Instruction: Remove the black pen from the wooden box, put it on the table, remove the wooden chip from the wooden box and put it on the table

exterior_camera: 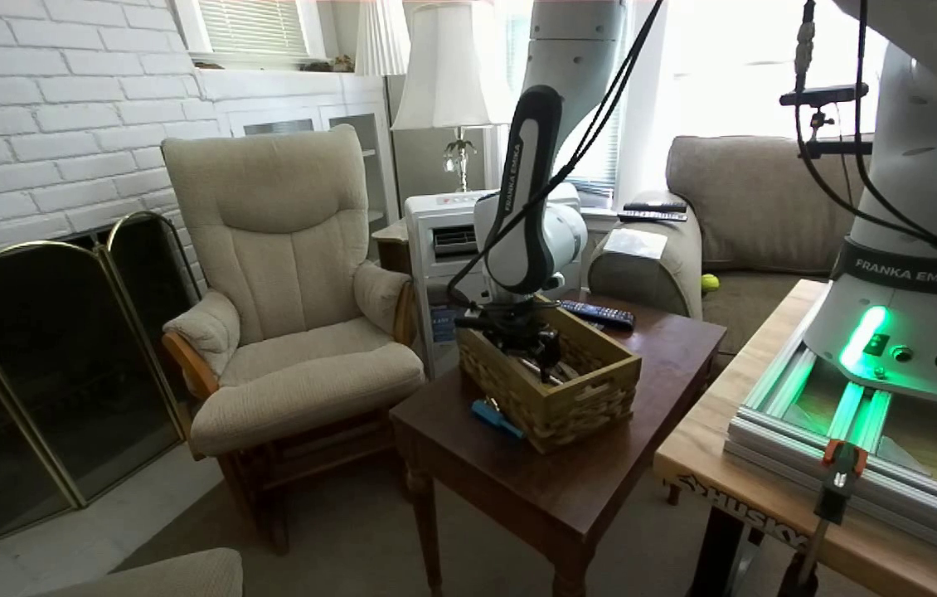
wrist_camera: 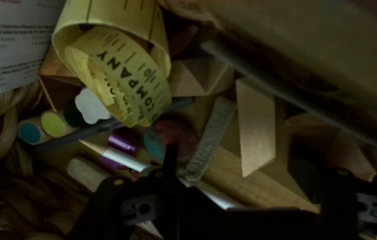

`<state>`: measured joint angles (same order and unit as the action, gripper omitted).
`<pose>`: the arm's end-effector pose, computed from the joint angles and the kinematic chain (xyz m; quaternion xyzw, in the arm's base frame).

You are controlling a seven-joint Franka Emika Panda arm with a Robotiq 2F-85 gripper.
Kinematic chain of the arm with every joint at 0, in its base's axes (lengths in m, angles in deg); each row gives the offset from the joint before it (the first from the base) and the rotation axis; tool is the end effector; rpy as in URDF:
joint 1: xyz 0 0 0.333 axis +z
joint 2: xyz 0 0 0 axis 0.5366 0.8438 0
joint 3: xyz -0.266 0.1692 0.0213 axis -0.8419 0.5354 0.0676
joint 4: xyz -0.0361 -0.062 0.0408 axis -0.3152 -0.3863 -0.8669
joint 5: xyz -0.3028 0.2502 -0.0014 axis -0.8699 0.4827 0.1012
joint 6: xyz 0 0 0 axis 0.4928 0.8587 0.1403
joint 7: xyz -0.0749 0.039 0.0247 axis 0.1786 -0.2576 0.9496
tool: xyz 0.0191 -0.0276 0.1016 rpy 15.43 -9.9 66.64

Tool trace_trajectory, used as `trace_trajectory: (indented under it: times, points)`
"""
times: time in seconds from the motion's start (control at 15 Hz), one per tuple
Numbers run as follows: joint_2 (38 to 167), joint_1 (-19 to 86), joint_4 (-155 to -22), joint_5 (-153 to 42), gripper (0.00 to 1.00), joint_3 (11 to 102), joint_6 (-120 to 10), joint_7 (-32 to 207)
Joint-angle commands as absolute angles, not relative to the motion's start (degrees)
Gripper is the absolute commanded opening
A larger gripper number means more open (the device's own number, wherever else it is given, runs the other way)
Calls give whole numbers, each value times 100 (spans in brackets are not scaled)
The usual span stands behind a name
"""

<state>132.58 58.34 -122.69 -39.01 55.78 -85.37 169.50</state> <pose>0.4594 0.1578 0.0029 0.7812 -0.6205 -0.0346 0.0583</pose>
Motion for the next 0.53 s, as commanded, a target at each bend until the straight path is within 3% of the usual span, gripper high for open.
trace_trajectory:
  times: [0.0,0.2,0.27,0.47]
  points:
    - [13004,5796,-12589,-3967,100,5675,-8720,16893]
    - [12970,5804,-12678,-4018,100,5736,-8800,16755]
    - [12989,5844,-12680,-4025,83,5719,-8797,16745]
    - [13032,5945,-12683,-4040,59,5657,-8774,16762]
